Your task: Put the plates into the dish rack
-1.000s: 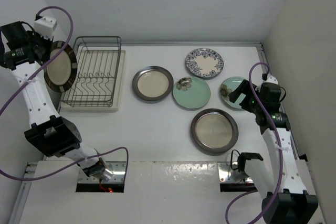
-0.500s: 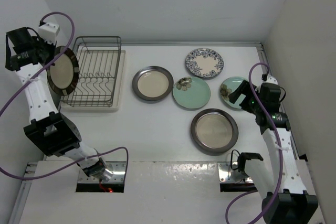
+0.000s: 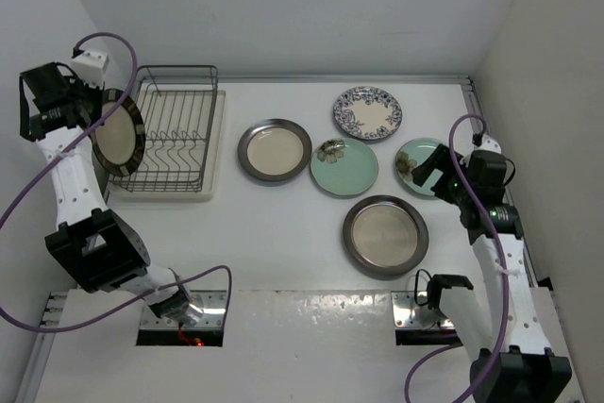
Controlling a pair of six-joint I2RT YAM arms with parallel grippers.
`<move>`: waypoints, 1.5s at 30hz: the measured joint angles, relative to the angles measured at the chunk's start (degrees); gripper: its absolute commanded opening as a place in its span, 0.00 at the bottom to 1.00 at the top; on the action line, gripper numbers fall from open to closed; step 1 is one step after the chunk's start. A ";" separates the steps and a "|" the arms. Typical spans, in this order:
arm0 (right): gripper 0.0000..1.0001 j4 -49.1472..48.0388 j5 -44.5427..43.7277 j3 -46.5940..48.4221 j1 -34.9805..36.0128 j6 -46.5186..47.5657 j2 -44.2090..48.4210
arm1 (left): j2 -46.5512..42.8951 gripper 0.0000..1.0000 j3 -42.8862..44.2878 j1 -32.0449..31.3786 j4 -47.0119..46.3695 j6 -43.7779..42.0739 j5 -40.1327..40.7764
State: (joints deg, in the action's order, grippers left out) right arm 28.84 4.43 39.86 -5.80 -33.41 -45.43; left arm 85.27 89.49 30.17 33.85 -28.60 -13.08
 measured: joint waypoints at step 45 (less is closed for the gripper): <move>1.00 2.08 6.40 2.60 0.02 0.02 -12.26 | 17.53 0.86 11.34 -48.96 15.15 12.59 -0.98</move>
State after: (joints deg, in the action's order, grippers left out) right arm 30.92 10.83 42.46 -5.78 -33.39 -57.69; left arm 102.80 100.84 -18.79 48.99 -16.01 -14.06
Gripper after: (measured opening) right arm 0.995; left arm 0.840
